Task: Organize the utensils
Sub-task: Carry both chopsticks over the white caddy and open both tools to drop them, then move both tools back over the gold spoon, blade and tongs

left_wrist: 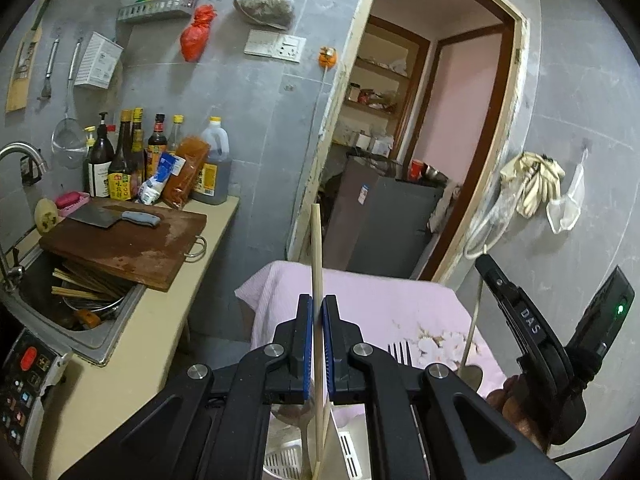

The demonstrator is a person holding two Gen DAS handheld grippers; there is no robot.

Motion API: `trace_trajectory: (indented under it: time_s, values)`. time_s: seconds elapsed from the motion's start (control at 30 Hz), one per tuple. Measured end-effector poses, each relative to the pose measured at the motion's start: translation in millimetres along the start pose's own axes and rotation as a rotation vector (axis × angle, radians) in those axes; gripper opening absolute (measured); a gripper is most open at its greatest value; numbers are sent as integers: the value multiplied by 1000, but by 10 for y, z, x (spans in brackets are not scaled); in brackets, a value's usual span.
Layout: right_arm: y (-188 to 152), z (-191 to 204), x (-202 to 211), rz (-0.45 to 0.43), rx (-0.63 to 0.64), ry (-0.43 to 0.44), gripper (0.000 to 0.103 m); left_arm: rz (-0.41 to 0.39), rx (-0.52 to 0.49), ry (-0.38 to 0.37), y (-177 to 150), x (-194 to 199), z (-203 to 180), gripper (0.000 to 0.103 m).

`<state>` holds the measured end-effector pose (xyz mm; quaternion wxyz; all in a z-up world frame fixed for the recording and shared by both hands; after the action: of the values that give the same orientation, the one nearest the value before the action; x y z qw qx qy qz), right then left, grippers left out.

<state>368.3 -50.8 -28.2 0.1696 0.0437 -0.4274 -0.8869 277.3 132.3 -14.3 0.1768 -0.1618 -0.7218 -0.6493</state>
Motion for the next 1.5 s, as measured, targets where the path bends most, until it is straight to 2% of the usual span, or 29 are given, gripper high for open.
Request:
trace_trajectory:
  time_s: [0.3, 0.53, 0.57, 0.6, 0.67, 0.7, 0.73, 0.83, 0.87, 1.0, 1.17, 1.27, 1.4, 1.5]
  values:
    - [-112, -53, 12, 7, -2, 1, 4, 31, -37, 11, -135, -3, -54, 5]
    - [-174, -41, 89, 75, 35, 10, 6, 48, -24, -6, -145, 22, -59, 6]
    - [-179, -36, 115, 88, 45, 9, 11, 49, -20, -13, -145, 27, -65, 6]
    - [-174, -36, 152, 102, 57, 10, 24, 51, -19, -17, -149, 31, -71, 6]
    - [-128, -43, 248, 104, 66, 12, 39, 58, -18, -23, -150, 36, -83, 7]
    - [-89, -47, 302, 101, 72, 15, 39, 62, -16, -28, -151, 36, -90, 7]
    - [-55, -47, 338, 101, 80, 15, 39, 66, -9, -34, -147, 41, -103, 11]
    - [106, -69, 506, 95, 113, 9, 40, 46, 13, -42, -116, 80, -136, 31]
    - [163, -77, 551, 92, 120, 6, 44, 37, 18, -42, -104, 98, -147, 37]
    - [415, -188, 768, 84, 137, -26, 63, 7, 13, -37, -28, 160, -256, 48]
    - [709, -366, 1023, 78, 169, -76, 78, -40, -26, -21, 65, 252, -524, 78]
    - [855, -505, 1165, 80, 192, -108, 87, -68, -47, -14, 94, 296, -718, 90]
    - [986, -712, 1341, 89, 233, -163, 99, -89, -78, -12, 73, 309, -1008, 97]
    - [1064, -899, 1456, 95, 247, -204, 101, -99, -93, -15, 29, 305, -1192, 100]
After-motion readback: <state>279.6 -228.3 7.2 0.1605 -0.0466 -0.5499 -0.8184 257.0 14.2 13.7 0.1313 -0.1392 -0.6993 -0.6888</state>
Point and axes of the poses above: each gripper's, at about its wrist camera, not at the fingertips, and x roughly against the way its jaws point, z to its left, y to its top, the point moved 8 cm from there along -x, roughly the way its jaws point, and after that the axes turned 9 degrees about -x, right-handed, at the moved point
